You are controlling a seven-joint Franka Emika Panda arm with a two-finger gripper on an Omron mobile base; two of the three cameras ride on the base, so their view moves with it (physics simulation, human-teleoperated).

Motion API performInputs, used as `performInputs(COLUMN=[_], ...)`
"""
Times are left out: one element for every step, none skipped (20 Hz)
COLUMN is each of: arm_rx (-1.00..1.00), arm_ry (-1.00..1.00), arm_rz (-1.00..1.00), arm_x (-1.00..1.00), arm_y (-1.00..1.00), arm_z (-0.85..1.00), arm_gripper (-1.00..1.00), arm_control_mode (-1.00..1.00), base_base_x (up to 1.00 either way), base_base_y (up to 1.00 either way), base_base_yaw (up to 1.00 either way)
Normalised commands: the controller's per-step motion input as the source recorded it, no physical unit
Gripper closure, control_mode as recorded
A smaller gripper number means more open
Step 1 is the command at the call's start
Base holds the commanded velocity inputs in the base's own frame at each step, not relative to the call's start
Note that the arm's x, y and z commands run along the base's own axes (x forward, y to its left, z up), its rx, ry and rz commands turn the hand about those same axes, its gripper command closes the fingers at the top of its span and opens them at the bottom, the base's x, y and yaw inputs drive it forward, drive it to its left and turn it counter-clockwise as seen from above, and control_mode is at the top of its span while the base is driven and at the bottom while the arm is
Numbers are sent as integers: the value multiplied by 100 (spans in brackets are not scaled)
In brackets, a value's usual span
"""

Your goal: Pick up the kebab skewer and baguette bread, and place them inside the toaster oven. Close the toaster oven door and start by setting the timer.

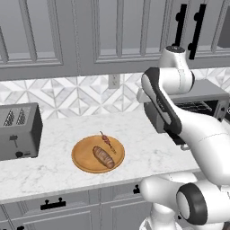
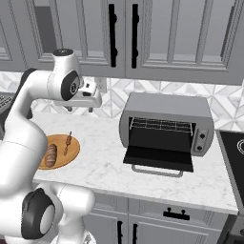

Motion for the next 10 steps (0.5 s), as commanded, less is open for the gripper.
performInputs(arm_rx=[0, 0, 0, 0, 0, 0, 0, 0, 0, 0], arm_ry=[0, 0, 0, 0, 0, 0, 0, 0, 0, 0], arm_rz=[0, 0, 0, 0, 0, 0, 0, 0, 0, 0], arm_x=[0, 0, 0, 0, 0, 0, 0, 0, 0, 0], arm_y=[0, 0, 0, 0, 0, 0, 0, 0, 0, 0], arm_z=[0, 0, 0, 0, 0, 0, 0, 0, 0, 0], arm_gripper=[-100, -100, -100, -100, -100, -100, -100, -100, -100, -100], arm_control_mode=[100, 100, 100, 100, 100, 100, 100, 100, 100, 100], base_base_x=[0, 0, 0, 0, 0, 0, 0, 0, 0, 0], base_base_y=[0, 0, 0, 0, 0, 0, 0, 0, 0, 0], base_base_yaw=[0, 0, 0, 0, 0, 0, 0, 0, 0, 0])
